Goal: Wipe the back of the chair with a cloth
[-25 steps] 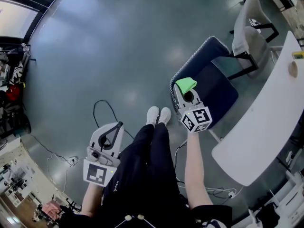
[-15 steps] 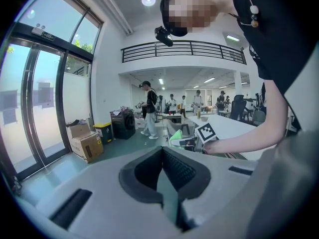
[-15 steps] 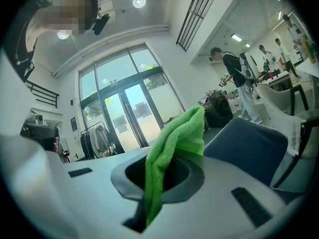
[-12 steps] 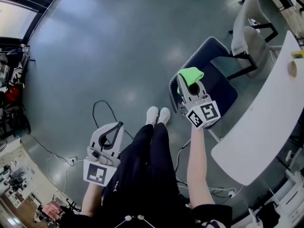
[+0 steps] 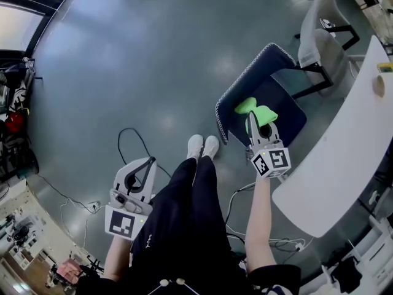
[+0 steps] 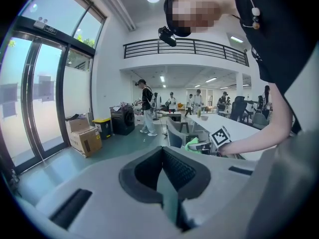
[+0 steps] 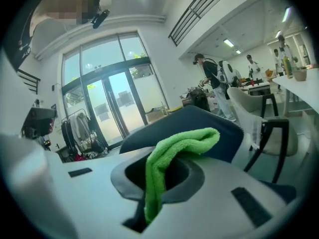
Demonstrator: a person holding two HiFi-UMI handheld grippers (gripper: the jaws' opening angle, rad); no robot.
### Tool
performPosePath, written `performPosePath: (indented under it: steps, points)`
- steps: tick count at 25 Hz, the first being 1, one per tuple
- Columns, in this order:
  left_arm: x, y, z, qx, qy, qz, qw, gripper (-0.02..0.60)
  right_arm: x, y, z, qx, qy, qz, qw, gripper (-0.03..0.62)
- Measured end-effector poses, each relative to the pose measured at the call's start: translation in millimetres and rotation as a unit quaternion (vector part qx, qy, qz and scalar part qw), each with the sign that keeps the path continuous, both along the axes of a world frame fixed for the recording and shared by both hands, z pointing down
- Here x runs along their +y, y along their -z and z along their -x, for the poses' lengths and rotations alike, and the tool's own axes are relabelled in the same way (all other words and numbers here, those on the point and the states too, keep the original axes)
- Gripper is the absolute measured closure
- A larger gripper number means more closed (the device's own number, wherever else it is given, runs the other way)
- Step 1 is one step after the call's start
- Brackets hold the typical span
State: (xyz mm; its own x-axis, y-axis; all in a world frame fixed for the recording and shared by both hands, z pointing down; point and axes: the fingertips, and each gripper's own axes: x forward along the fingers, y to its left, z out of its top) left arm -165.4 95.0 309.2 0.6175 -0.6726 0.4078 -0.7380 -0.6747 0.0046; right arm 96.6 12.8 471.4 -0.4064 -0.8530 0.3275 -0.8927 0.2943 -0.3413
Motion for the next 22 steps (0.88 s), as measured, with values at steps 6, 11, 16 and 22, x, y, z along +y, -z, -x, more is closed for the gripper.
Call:
performPosePath:
  steps: [6, 11, 16, 22]
  points:
    - [-3, 1, 2, 0.063, 0.023, 0.017, 0.9976, 0.583, 16, -95, -45, 0.058, -0.059, 0.089, 0.993, 0.572]
    - [-6, 1, 7, 0.086, 0.033, 0.036, 0.9951, 0.583, 28, -188, -50, 0.092, -0.038, 0.183, 0.978, 0.574]
    - [0, -5, 19, 0.074, 0.04, 0.051, 0.9952, 0.583, 39, -261, -30, 0.081, -0.006, 0.263, 0.961, 0.574]
    - [5, -1, 32, 0.07, 0.045, 0.063, 0.9945, 0.583, 19, -280, 11, 0.037, 0.024, 0.285, 0.958, 0.574]
